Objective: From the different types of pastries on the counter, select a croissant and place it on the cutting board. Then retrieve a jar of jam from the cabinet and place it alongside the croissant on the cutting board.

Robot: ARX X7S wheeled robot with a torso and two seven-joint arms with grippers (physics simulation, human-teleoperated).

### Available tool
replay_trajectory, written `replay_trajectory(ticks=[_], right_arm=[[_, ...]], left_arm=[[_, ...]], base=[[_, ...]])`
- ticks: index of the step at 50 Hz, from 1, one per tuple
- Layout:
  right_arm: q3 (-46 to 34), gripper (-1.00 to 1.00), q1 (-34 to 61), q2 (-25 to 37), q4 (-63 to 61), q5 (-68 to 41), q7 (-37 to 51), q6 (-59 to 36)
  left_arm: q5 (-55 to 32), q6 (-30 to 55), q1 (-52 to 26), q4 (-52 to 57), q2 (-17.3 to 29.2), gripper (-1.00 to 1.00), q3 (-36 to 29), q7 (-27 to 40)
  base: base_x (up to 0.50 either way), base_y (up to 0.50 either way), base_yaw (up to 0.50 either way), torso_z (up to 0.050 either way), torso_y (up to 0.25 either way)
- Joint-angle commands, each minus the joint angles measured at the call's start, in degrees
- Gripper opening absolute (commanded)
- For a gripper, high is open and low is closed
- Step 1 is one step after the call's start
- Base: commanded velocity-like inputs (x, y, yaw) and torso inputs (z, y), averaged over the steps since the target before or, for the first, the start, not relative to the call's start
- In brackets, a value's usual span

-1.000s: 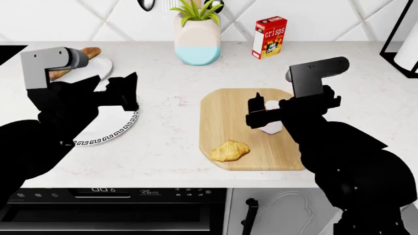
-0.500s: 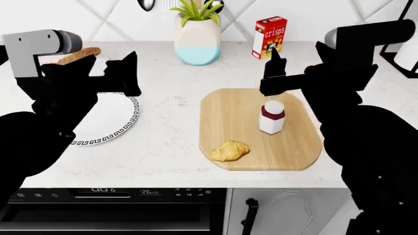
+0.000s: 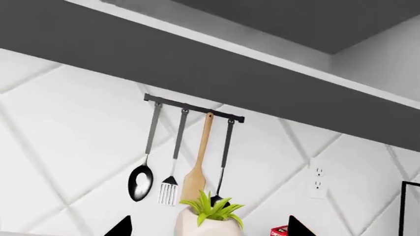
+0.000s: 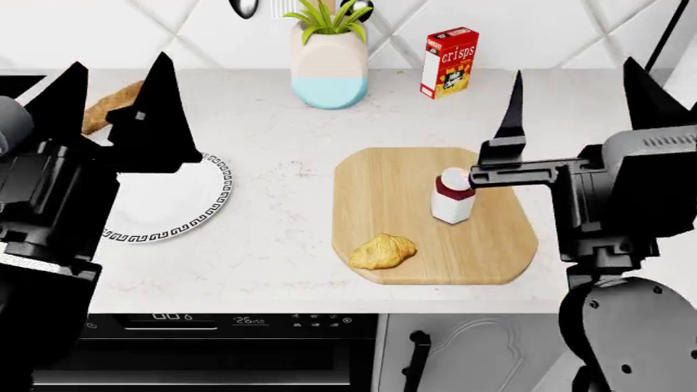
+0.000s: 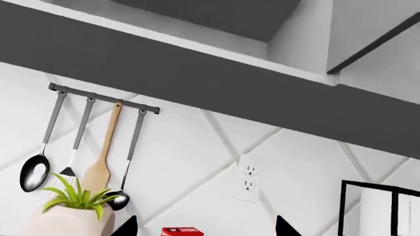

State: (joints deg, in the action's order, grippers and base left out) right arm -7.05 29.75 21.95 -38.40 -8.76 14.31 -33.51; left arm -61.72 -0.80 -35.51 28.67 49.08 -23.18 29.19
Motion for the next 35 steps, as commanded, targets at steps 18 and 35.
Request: replay_trajectory(ticks=[18,35], right_arm=[[-5.88,1.00,-12.45,1.14,-0.86,13.08,7.64,23.20],[-7.34,1.00,-16.51,2.41,-5.31,19.39,10.40,26.35]], left_arm=[[4.67,-15.05,15.15,6.19,-0.94,1.00,3.49,-4.76],[7.88,-21.16,22.85,10.68,0.32,1.00,5.43,-8.12]], base=[[0.00,0.00,0.00,0.000,0.000],[0.00,0.00,0.00,0.000,0.000]])
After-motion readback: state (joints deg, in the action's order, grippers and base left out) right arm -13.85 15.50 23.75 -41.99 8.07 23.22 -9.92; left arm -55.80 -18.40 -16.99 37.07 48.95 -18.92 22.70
